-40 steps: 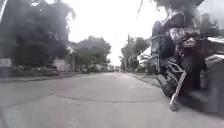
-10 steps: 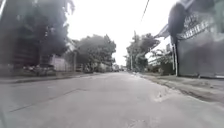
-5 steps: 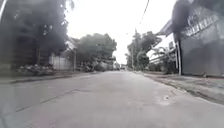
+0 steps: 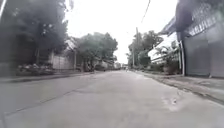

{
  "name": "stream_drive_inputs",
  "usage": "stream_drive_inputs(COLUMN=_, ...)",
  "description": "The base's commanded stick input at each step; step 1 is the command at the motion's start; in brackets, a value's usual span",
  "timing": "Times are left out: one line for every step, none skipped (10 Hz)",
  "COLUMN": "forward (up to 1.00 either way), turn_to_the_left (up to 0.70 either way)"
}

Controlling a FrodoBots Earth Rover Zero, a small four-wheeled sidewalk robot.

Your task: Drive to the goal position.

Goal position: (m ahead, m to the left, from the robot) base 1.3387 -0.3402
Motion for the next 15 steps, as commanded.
stream_drive_inputs(forward=0.5, turn_to_the_left=0.0)
stream_drive_inputs(forward=0.5, turn_to_the_left=0.0)
stream_drive_inputs(forward=0.5, turn_to_the_left=0.0)
stream_drive_inputs(forward=0.5, turn_to_the_left=0.0)
stream_drive_inputs(forward=0.5, turn_to_the_left=0.0)
stream_drive_inputs(forward=0.5, turn_to_the_left=-0.12)
stream_drive_inputs(forward=0.5, turn_to_the_left=-0.25)
stream_drive_inputs(forward=0.5, turn_to_the_left=-0.38)
stream_drive_inputs(forward=0.5, turn_to_the_left=-0.44)
stream_drive_inputs(forward=0.5, turn_to_the_left=0.0)
stream_drive_inputs(forward=0.5, turn_to_the_left=0.0)
stream_drive_inputs(forward=0.5, turn_to_the_left=0.0)
stream_drive_inputs(forward=0.5, turn_to_the_left=0.0)
stream_drive_inputs(forward=0.5, turn_to_the_left=0.0)
stream_drive_inputs(forward=0.5, turn_to_the_left=0.0)
